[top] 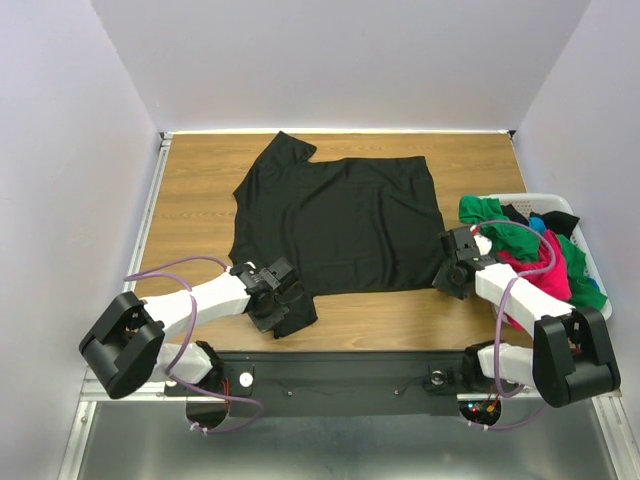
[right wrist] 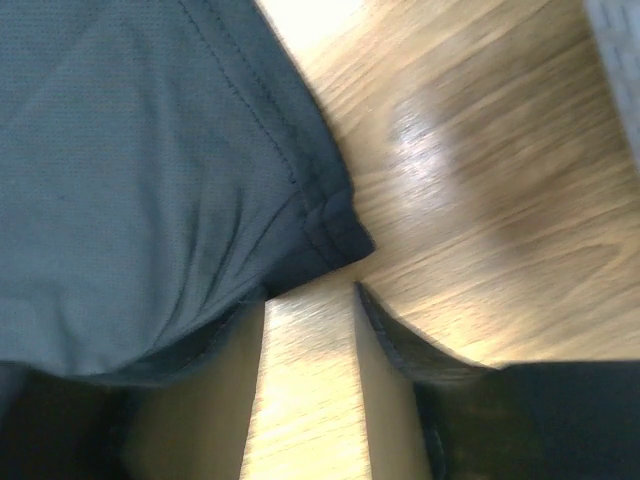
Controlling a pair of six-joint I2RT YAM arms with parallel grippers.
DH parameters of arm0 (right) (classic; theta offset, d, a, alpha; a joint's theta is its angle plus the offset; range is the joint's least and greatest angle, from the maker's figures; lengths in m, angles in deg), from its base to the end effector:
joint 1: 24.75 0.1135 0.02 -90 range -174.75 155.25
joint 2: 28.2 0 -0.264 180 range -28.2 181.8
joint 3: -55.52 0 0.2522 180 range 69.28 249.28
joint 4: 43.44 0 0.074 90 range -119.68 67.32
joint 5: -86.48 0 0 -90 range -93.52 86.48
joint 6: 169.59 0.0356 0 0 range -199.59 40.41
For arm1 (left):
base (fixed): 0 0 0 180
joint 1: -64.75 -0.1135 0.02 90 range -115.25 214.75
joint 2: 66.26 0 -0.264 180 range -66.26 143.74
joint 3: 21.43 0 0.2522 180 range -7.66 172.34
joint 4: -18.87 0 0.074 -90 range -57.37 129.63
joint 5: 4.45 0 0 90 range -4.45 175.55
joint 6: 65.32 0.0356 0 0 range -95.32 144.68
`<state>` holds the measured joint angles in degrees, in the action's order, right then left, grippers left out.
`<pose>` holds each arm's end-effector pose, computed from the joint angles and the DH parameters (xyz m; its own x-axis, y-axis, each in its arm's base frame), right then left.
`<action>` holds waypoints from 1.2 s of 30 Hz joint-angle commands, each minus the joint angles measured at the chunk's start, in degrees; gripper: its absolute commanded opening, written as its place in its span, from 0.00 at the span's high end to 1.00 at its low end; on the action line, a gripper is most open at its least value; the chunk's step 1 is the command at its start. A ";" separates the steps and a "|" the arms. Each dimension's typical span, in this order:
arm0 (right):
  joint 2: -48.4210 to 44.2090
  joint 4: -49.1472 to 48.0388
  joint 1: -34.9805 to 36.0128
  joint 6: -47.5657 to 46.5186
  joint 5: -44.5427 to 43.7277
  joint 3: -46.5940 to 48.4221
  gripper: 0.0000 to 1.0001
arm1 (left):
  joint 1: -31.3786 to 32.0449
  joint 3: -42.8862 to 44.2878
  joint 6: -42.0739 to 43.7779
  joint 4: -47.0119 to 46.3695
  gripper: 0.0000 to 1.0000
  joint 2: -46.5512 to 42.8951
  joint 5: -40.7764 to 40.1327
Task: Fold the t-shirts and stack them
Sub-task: Flatten the tshirt out
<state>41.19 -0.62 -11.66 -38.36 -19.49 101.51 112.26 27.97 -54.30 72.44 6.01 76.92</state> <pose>0.1991 0.0362 0.1614 -0.7426 0.4779 -0.4692 0.5050 0.8598 0.0764 0.1374 -0.1421 0.1608 -0.8178 -0.5439 -0.1880 -0.5097 0.8362 -0.2023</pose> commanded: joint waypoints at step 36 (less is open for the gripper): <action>1.62 -1.37 -0.34 0.60 -3.98 3.10 0.64 | -8.92 8.14 9.81 -3.51 1.00 -3.27 -1.84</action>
<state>40.44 -1.41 -11.95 -39.50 -18.79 104.37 103.26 38.16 -45.12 68.81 4.39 74.98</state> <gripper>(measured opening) 0.346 0.033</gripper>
